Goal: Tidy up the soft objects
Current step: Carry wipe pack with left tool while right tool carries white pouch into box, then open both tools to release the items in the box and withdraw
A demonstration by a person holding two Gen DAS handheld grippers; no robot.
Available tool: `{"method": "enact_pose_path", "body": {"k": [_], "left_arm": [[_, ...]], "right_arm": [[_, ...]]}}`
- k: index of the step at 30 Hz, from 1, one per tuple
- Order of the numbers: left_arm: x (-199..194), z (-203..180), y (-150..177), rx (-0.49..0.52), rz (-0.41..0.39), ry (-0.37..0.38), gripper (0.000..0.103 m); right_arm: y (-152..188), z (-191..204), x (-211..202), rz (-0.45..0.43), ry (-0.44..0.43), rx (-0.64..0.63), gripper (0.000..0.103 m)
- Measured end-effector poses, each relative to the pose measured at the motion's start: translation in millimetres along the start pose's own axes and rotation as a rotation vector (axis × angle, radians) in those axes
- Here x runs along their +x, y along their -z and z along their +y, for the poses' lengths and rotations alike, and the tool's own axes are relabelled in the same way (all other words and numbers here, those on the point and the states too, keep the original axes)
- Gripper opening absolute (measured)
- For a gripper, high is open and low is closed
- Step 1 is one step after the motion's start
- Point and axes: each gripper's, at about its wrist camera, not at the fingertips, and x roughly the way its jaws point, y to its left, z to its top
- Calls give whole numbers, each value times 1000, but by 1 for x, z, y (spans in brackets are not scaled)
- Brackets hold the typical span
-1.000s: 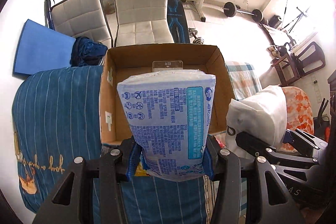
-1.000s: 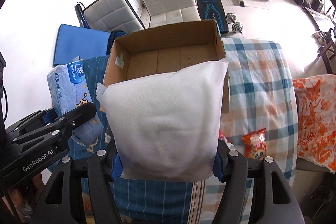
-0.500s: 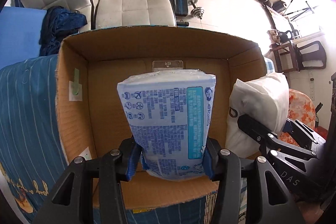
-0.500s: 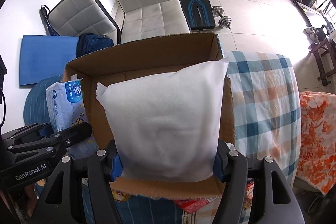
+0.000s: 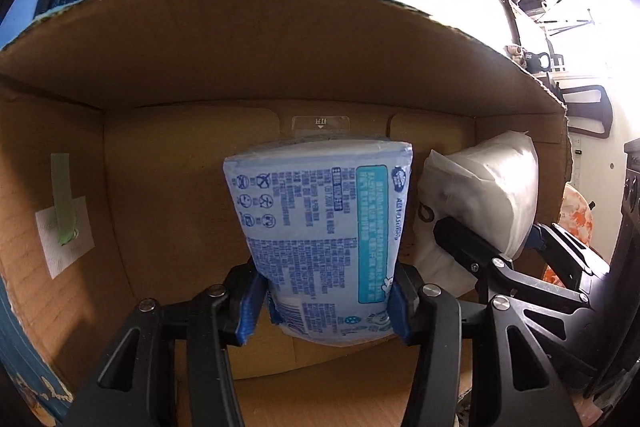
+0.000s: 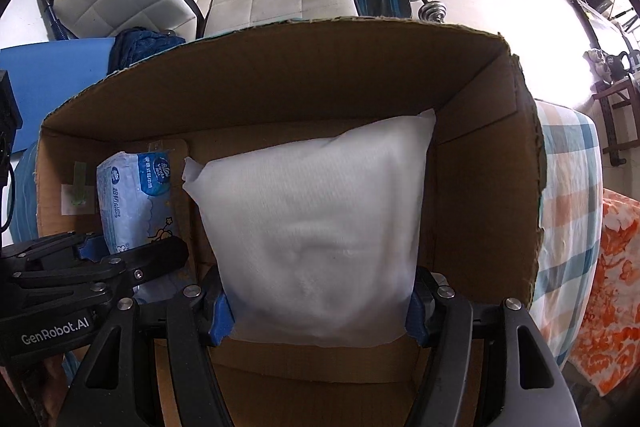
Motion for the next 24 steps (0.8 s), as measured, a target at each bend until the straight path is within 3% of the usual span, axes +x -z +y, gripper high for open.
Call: {"method": "enact_pose_path", "body": {"k": [7,12,16,22,24], "left_arm": [[9,5,-6,-12,39,-4,59],[9,2,-7,-22,35,-14,81],[-5,3,-4,-44,12,-6,93],[-35,-6,9,-41,-43,-34,101],[-39,-9,18,-34,-70,-54,102]], "right_arm": [[-10,-3,21,48,2,-3,70],[-11,-10,27,70,-13,9,73],[-8,-9,28,86,-20,-5,74],[-4,4,12,55,-14,-40,102],[0,7,3,31,8,-47,103]]}}
